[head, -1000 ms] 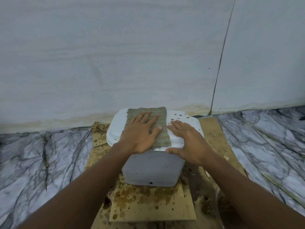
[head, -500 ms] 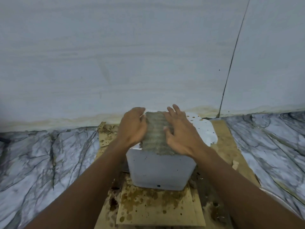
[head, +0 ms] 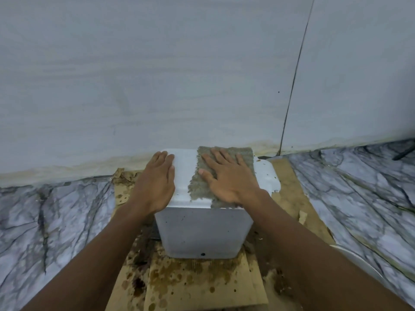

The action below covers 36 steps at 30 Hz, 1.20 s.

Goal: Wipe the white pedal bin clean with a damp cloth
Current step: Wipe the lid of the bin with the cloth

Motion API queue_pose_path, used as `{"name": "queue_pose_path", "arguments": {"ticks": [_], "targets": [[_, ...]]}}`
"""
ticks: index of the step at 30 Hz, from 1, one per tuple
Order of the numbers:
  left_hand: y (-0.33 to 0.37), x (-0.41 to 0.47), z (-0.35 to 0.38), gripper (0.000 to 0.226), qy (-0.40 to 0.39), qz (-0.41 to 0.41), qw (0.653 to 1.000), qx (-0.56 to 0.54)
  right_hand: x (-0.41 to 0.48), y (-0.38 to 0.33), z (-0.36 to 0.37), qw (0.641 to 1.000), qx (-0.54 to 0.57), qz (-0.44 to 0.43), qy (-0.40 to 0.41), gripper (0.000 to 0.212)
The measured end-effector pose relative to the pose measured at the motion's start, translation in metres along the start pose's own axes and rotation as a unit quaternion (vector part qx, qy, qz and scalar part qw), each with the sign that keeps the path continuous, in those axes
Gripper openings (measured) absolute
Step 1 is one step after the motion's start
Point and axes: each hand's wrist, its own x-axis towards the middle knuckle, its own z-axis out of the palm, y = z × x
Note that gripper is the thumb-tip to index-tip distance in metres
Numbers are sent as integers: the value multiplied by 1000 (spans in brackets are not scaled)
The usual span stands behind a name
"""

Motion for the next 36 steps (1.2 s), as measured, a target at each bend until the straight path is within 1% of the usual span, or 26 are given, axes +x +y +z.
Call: {"name": "queue_pose_path", "arguments": {"ticks": [4, 6, 9, 11, 15, 17, 21, 22, 23, 25, 26, 28, 30, 33, 36], "targets": [[-1, 2, 1, 50, -5, -4, 1000, -4, -5, 37, -8, 999, -4, 51, -5, 64], [-3, 2, 2, 50, -6, -4, 1000, -9, -14, 50, -8, 997, -5, 76, 6, 64], [-3, 1, 3, 49, 0, -7, 1000, -9, -31, 50, -5, 994, -22, 102, 29, 64], [-5, -1, 3, 50, 0, -18, 1000, -2, -40, 37, -2, 996, -39, 79, 31, 63], [-9, -5, 3, 51, -5, -21, 1000, 0, -42, 23, 2, 998, -49, -15, 35, 60], [-7, -2, 3, 51, -6, -14, 1000, -2, -36, 35, 0, 999, -24, -19, 43, 59], [-2, 4, 6, 51, 0, -5, 1000, 2, -28, 70, 0, 993, 30, 67, 93, 56], [-2, 5, 7, 50, 3, -4, 1000, 1, -29, 76, 2, 988, 64, 89, 110, 55], [-3, 4, 7, 50, 4, -4, 1000, 0, -32, 80, 3, 978, 122, 116, 126, 53], [-6, 2, 6, 49, 6, -7, 1000, -4, -38, 79, 6, 950, 214, 164, 156, 52], [-7, 1, 5, 49, 7, -9, 1000, -4, -40, 76, 9, 949, 208, 166, 171, 52], [-10, 0, 5, 49, 7, -8, 1000, -3, -44, 66, 13, 965, 127, 140, 181, 57], [-11, -1, 5, 50, 2, -10, 1000, -4, -51, 50, 14, 979, 71, 116, 152, 66], [-11, 1, 5, 50, -2, -9, 1000, -2, -61, 25, 19, 988, 53, 85, 115, 69], [-10, 2, 6, 51, -6, -13, 1000, 0, -64, 17, 24, 989, 61, 78, 106, 66]]}}
